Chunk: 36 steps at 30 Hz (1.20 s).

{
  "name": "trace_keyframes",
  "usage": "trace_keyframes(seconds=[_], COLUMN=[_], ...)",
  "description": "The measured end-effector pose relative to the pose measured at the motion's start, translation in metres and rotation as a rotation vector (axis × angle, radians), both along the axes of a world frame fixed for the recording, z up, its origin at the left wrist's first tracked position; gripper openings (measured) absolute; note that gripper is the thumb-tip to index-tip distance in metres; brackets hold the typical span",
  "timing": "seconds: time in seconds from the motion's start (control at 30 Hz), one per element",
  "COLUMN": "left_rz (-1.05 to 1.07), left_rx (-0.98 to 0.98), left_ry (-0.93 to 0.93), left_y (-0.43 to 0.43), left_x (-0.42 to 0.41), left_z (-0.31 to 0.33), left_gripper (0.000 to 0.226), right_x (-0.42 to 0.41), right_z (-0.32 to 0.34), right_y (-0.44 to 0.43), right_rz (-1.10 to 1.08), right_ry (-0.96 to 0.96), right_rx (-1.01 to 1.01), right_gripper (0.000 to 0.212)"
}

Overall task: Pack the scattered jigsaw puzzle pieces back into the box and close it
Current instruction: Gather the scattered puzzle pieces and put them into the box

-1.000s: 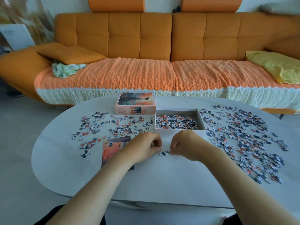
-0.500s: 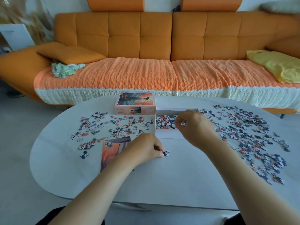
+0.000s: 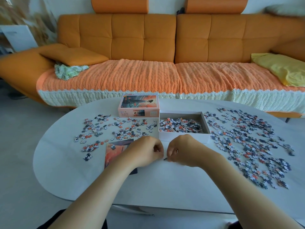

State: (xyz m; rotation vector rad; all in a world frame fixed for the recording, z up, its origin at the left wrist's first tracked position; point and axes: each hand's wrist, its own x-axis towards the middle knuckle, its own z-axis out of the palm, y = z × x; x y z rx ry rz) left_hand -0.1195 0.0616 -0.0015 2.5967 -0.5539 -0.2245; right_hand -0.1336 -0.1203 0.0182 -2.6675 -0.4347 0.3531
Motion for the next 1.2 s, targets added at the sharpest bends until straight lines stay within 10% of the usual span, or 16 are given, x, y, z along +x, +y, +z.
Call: trace_keyframes(seconds=[0.43, 0.63, 0.9, 1.2], left_rz=[0.156, 0.061, -0.021, -0.124], left_rx=[-0.293, -0.028, -0.149, -0.055], left_ry=[-0.385, -0.511, -0.597, -0.147], left_y=[-0.032, -0.037, -0.019, 0.0], left_x=[0.043, 0.062, 0.045, 0.004], left_z=[0.004, -0.008, -0.004, -0.007], left_gripper=[0.003, 0.027, 0.01, 0.016], right_x=[0.032, 0.039, 0.019, 0.014], right_z=[0.011, 0.002, 0.01, -0.005], right_y=[-0.034, -0.042, -0.033, -0.02], right_rz=[-0.299, -0.203, -0.007, -0.035], right_ry=[-0.524, -0.489, -0.197, -0.039], right_rx=[0.261, 0.21, 0.108, -0.047], right_gripper=[0.011, 0.012, 0.016, 0.004])
